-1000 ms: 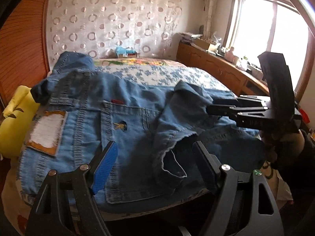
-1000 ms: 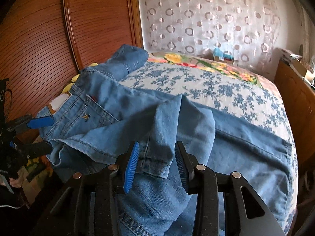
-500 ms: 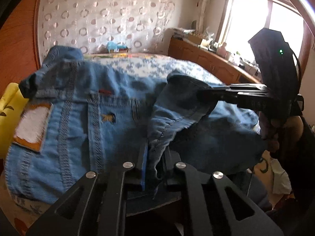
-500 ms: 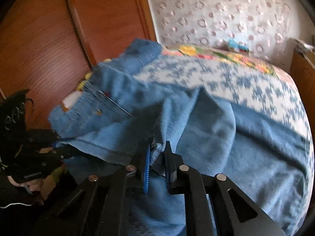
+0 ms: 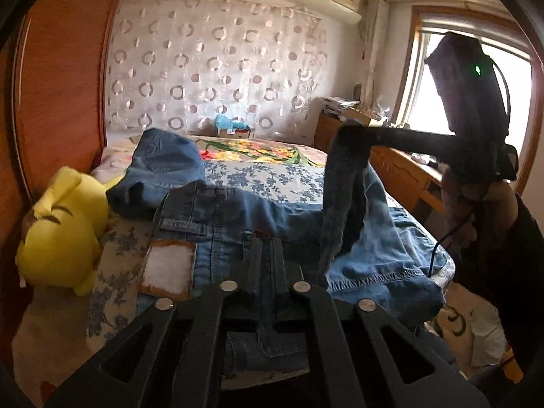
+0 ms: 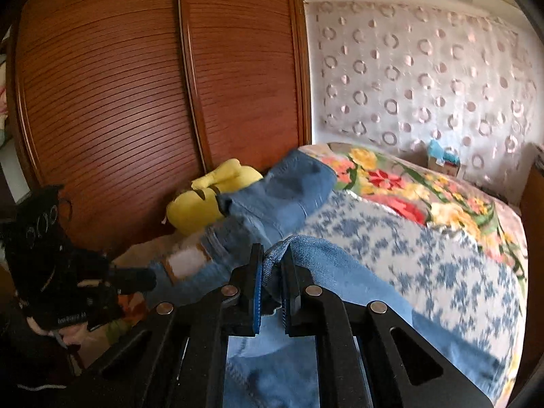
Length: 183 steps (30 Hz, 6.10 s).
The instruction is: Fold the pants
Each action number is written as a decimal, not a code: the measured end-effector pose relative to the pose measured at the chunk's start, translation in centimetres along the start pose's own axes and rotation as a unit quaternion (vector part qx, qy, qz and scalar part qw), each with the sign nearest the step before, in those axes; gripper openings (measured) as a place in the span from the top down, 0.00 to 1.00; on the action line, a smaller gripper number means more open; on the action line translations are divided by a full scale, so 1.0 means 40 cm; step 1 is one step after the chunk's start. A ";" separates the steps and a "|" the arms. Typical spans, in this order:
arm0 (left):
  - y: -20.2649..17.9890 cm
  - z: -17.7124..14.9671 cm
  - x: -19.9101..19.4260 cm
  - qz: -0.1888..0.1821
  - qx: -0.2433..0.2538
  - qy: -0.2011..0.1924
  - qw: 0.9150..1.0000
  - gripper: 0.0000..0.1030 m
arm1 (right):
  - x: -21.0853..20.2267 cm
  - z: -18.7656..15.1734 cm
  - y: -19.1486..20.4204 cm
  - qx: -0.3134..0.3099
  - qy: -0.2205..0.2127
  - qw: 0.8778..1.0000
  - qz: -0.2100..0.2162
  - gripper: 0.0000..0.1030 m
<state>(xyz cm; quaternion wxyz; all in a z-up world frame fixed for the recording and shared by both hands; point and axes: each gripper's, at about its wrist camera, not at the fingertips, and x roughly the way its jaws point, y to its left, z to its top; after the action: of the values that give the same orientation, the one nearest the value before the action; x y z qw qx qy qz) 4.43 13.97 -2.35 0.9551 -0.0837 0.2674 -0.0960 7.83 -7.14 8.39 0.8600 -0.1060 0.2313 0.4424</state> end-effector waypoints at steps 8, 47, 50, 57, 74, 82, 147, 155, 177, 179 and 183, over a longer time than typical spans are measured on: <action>0.069 -0.004 -0.042 0.037 -0.022 -0.013 0.999 0.96 | 0.069 0.060 0.070 -0.042 0.014 0.999 0.029 0.92; 0.055 -0.100 0.163 0.064 0.032 0.091 0.993 0.94 | -0.052 -0.373 -0.206 0.094 0.073 0.985 -0.121 0.56; 0.048 -0.082 0.108 0.063 0.032 0.068 0.995 0.95 | -0.058 -0.380 -0.204 0.107 0.070 0.985 -0.118 0.56; 0.078 -0.053 -0.026 0.079 0.018 0.030 0.996 0.95 | -0.065 -0.366 -0.200 0.110 0.057 0.986 -0.113 0.55; 0.095 -0.089 0.025 0.080 0.001 0.060 0.995 0.43 | 0.013 -0.385 -0.230 0.115 0.067 0.987 -0.093 0.56; 0.076 -0.076 0.080 0.075 0.003 0.060 0.995 0.31 | 0.132 -0.329 -0.320 0.138 0.087 0.983 -0.086 0.56; -0.108 -0.002 0.124 0.056 0.046 0.037 0.997 0.31 | -0.215 -0.368 -0.343 0.096 -0.021 0.970 -0.222 0.58; -0.190 0.004 0.162 0.032 0.068 0.045 0.996 0.31 | -0.306 -0.416 -0.349 0.095 -0.013 0.961 -0.260 0.56; -0.280 -0.082 0.309 0.008 0.075 0.114 0.991 0.31 | -0.206 -0.640 -0.427 0.182 0.078 0.947 -0.255 0.52; -0.274 -0.089 0.314 0.007 0.068 0.118 0.991 0.31 | -0.192 -0.649 -0.438 0.194 0.080 0.944 -0.256 0.52; -0.266 -0.100 0.320 0.004 0.059 0.122 0.991 0.31 | -0.179 -0.667 -0.455 0.213 0.077 0.938 -0.263 0.52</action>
<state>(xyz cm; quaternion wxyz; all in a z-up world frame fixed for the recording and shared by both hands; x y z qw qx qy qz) 11.58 0.33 -9.79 0.9192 -0.0136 0.3756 -0.1174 10.87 -33.24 -11.73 0.9275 -0.0109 0.3499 0.1309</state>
